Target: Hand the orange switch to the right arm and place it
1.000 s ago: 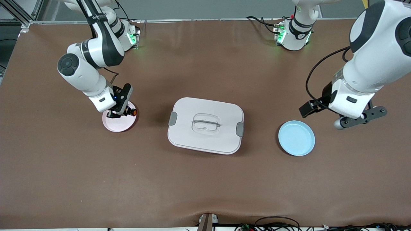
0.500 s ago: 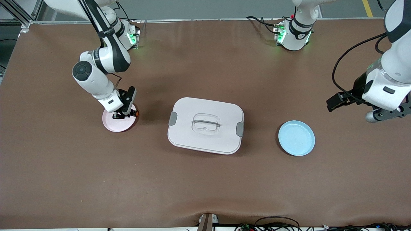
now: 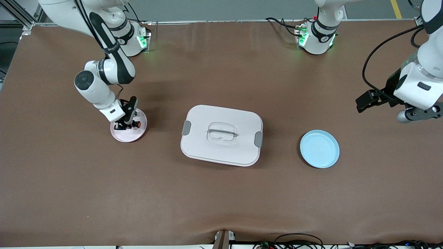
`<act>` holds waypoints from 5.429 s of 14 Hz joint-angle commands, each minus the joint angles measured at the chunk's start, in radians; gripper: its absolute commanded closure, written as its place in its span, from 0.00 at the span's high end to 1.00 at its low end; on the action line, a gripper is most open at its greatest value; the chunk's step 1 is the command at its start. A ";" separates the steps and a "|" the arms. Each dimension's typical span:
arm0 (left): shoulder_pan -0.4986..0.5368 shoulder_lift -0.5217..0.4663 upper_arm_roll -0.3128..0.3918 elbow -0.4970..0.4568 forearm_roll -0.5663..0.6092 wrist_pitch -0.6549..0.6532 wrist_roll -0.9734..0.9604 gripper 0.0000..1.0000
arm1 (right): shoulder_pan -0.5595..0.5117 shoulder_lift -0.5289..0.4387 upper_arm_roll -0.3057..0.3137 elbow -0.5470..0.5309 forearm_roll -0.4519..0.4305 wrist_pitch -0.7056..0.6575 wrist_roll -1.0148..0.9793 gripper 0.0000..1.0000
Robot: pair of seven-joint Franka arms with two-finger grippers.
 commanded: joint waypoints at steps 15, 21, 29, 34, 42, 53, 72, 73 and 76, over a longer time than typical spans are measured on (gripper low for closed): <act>-0.187 -0.246 0.318 -0.251 -0.113 0.008 0.237 1.00 | -0.044 0.071 0.015 0.028 -0.016 0.007 -0.048 1.00; -0.239 -0.264 0.386 -0.268 -0.110 0.006 0.240 1.00 | -0.070 -0.009 0.013 0.203 -0.005 -0.414 -0.040 1.00; -0.233 -0.256 0.381 -0.262 -0.112 0.006 0.238 1.00 | -0.136 -0.039 0.003 0.548 -0.034 -0.933 0.337 1.00; -0.231 -0.256 0.380 -0.257 -0.113 0.006 0.238 1.00 | -0.197 -0.045 -0.013 0.738 -0.079 -1.074 0.432 1.00; -0.228 -0.262 0.380 -0.260 -0.121 0.006 0.241 1.00 | -0.211 -0.036 -0.013 1.061 -0.111 -1.390 0.889 1.00; -0.228 -0.278 0.380 -0.268 -0.121 0.000 0.246 1.00 | -0.228 -0.036 -0.005 1.157 -0.111 -1.395 1.376 1.00; -0.225 -0.278 0.381 -0.275 -0.121 0.000 0.252 1.00 | -0.194 -0.163 0.003 1.110 -0.056 -1.438 1.376 1.00; -0.225 -0.278 0.381 -0.275 -0.121 0.000 0.254 1.00 | -0.191 -0.174 0.003 1.095 -0.056 -1.430 1.376 1.00; -0.225 -0.279 0.381 -0.275 -0.121 0.000 0.254 1.00 | -0.193 -0.222 0.000 1.023 -0.054 -1.397 1.376 1.00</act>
